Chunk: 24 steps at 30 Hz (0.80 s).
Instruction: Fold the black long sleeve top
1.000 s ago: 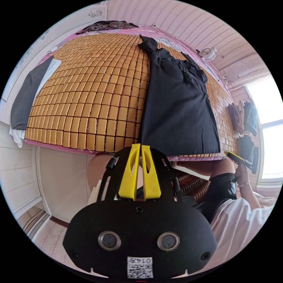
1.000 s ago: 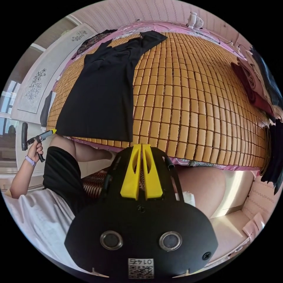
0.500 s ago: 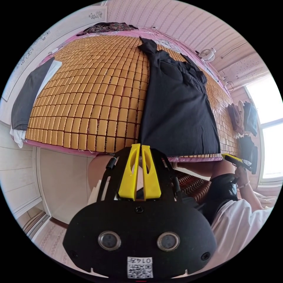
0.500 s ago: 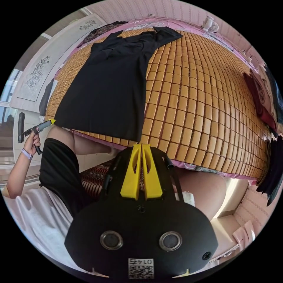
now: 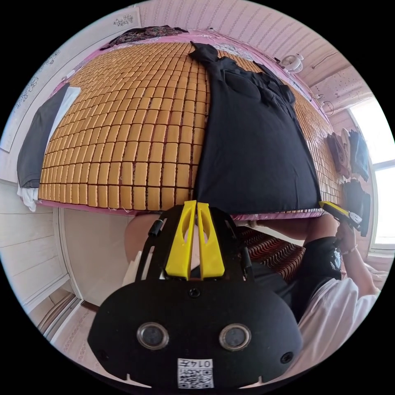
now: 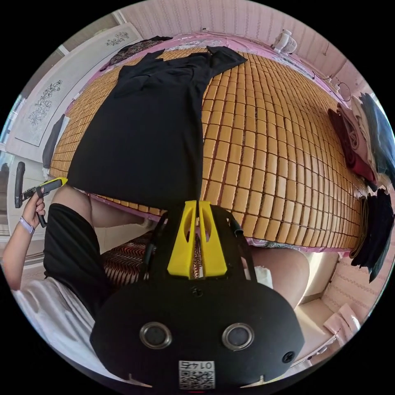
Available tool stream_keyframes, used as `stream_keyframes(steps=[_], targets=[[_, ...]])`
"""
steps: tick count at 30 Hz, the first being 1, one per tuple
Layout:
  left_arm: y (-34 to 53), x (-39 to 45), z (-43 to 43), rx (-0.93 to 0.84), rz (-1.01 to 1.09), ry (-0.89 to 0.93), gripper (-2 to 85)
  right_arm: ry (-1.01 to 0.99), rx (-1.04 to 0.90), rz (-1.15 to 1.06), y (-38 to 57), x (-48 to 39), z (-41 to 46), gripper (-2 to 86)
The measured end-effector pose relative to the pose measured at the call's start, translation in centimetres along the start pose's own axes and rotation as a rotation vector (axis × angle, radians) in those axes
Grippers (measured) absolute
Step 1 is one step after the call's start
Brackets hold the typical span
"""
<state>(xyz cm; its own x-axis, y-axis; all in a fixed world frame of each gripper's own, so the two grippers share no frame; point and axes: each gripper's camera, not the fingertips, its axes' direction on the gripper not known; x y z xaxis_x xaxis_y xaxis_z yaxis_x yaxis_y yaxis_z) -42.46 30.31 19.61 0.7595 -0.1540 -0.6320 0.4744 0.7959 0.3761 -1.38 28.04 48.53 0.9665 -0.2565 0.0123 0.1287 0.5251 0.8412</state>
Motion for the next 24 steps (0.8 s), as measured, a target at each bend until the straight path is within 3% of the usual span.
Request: stream_keyframes(steps=[14, 24], targets=[[5.1, -0.7, -1.7, 0.005, 0.055, -0.042, -1.0, -0.163, -0.021, -0.023, 3.9, 3.1, -2.8, -0.7], [11.3, -4.0, -2.8, 0.105, -0.087, 0.048, -1.0, -0.213, -0.059, 0.037, 5.4, 6.4, -4.3, 1.8]])
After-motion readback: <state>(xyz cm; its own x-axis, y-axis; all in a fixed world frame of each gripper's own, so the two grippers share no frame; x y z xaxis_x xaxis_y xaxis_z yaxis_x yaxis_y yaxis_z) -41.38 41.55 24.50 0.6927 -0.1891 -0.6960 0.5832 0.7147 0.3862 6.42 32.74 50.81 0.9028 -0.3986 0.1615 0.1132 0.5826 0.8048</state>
